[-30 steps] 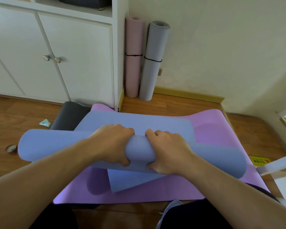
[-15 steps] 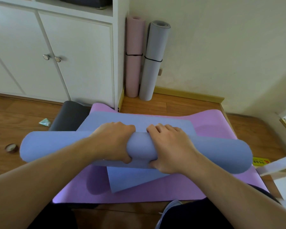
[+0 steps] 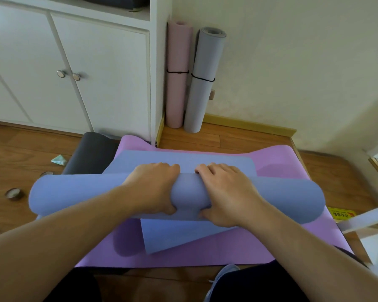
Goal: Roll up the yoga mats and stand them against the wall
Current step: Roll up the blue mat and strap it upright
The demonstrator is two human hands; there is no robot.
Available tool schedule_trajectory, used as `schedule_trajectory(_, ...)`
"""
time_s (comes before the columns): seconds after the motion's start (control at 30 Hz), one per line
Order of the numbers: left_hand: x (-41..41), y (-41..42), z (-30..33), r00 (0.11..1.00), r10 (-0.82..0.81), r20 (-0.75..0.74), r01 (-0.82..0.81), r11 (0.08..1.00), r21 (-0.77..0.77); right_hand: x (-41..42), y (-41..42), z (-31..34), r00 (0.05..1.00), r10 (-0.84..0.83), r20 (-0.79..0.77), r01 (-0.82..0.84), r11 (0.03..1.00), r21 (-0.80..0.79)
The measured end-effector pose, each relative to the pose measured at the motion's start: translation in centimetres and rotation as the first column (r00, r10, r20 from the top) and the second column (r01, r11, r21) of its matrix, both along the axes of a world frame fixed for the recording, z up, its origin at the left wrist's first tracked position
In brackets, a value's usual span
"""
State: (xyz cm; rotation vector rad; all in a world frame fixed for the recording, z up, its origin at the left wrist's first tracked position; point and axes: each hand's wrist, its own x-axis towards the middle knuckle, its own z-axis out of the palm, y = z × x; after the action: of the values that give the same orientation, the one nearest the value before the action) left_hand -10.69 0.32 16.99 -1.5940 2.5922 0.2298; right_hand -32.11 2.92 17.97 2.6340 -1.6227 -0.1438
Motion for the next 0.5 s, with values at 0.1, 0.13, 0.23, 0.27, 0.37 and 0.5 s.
schedule_trajectory(0.1,0.6,-0.4,0.8,1.000,0.010,0.020,-0.012,0.995,0.098,0.4,0.3,-0.3,0.997,0.007,-0.076,-0.008,1.000,-0.009)
schedule_trajectory(0.13,0.6,-0.3,0.8,1.000,0.000,0.026,-0.003,0.993,0.120,0.5,0.4,-0.5,0.997,0.007,-0.072,-0.008,1.000,-0.008)
schedule_trajectory(0.23,0.6,0.2,0.9,0.999,-0.033,0.010,0.032,0.994,0.102,0.6,0.3,-0.6,0.999,0.025,-0.034,-0.026,0.999,-0.039)
schedule_trajectory(0.27,0.6,0.3,0.8,0.999,-0.044,0.008,0.043,0.997,0.062,0.6,0.2,-0.5,0.999,0.022,-0.028,-0.023,0.999,-0.043)
schedule_trajectory(0.37,0.1,0.7,0.0,0.996,-0.079,0.043,0.084,0.990,-0.113,0.3,0.0,-0.1,1.000,-0.015,-0.002,0.015,0.999,-0.037)
schedule_trajectory(0.5,-0.3,0.9,-0.3,0.997,-0.070,0.037,0.075,0.985,-0.155,0.2,0.0,-0.1,0.999,-0.030,-0.012,0.030,0.999,-0.023)
